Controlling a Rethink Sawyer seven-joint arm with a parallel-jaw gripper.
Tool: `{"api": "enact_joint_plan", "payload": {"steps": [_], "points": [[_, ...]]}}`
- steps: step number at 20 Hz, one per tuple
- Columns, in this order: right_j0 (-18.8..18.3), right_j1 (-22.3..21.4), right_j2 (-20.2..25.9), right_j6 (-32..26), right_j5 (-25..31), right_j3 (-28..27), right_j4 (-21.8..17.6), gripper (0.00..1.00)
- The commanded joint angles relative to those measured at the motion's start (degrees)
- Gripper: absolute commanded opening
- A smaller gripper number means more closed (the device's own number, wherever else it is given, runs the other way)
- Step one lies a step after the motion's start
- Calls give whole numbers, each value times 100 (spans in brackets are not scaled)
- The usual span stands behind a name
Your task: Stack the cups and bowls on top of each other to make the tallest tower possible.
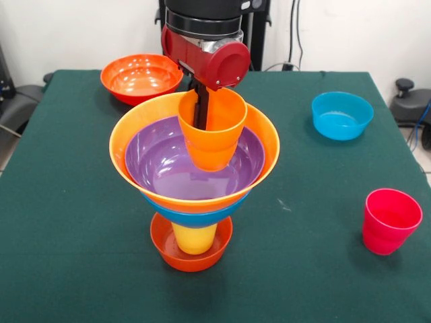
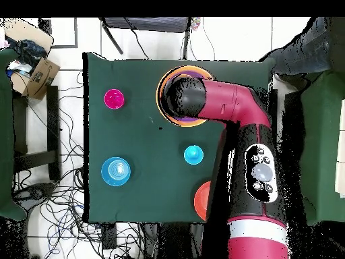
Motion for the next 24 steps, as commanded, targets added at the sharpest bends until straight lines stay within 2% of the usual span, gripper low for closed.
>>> {"api": "enact_joint_plan", "payload": {"steps": [1,24], "points": [[93,197,348,-620,-225,242,-399,0],[137,285,137,-479,-195,99,-519,0]]}}
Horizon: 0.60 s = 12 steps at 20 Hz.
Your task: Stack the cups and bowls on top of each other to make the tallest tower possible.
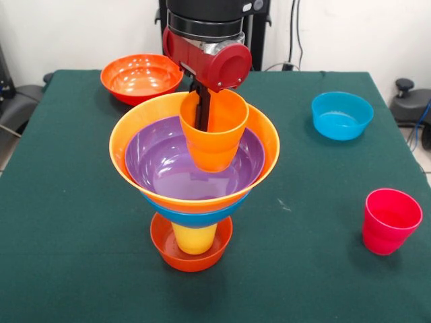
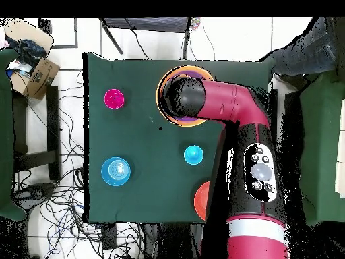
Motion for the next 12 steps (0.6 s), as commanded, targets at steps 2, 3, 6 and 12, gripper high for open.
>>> {"api": "enact_joint_plan", "payload": {"steps": [2,3,6,12], "points": [[148,264,119,-462,-179,88,-518,0],[164,261,104,-441,-178,95,-520,0],[165,262,94,-446,-185,95,-521,0],[107,287,116,-537,-190,66,-521,0]]}}
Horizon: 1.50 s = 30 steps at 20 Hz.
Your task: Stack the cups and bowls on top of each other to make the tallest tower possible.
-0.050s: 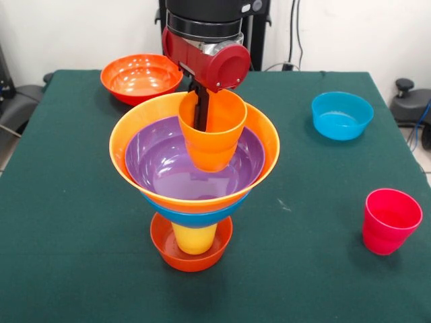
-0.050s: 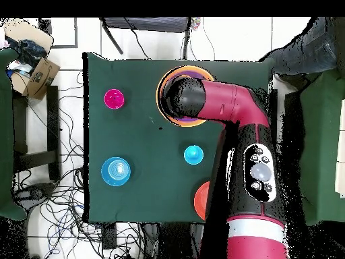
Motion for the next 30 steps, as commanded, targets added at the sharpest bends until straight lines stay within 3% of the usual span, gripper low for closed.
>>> {"api": "enact_joint_plan", "payload": {"steps": [1,30], "points": [[67,280,174,-561,-190,72,-514,0],[-103,344,199,-711,-492,218,-614,0]]}}
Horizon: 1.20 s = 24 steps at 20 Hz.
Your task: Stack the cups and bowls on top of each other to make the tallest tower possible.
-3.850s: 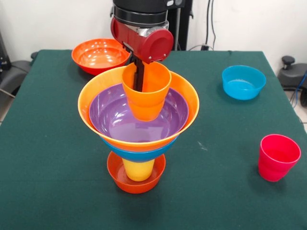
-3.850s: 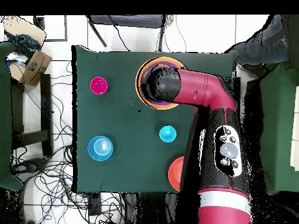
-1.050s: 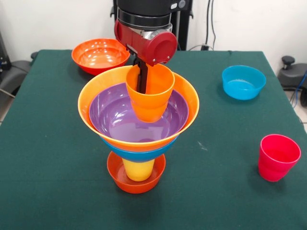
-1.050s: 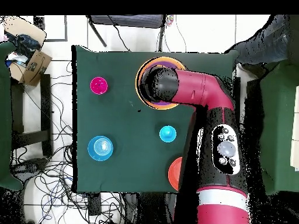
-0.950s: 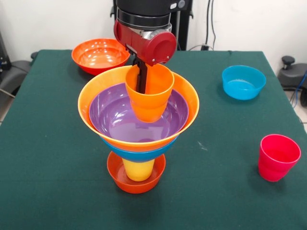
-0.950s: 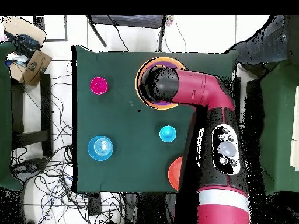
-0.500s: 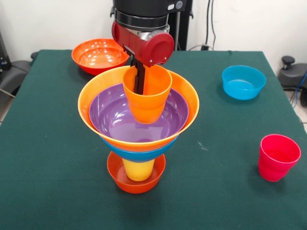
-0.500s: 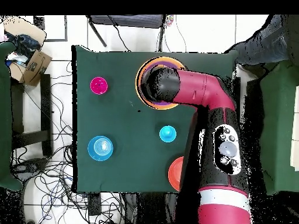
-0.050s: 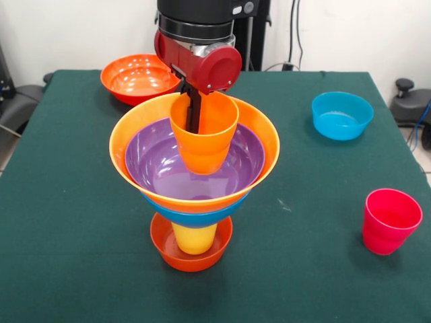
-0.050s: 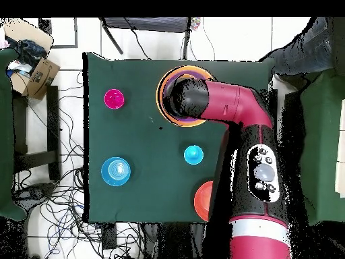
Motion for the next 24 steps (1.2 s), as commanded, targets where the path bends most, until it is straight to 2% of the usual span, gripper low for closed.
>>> {"api": "enact_joint_plan", "payload": {"steps": [1,24], "points": [[-43,320,201,-707,-410,239,-617,0],[-53,303,205,-753,-581,571,-600,0]]}}
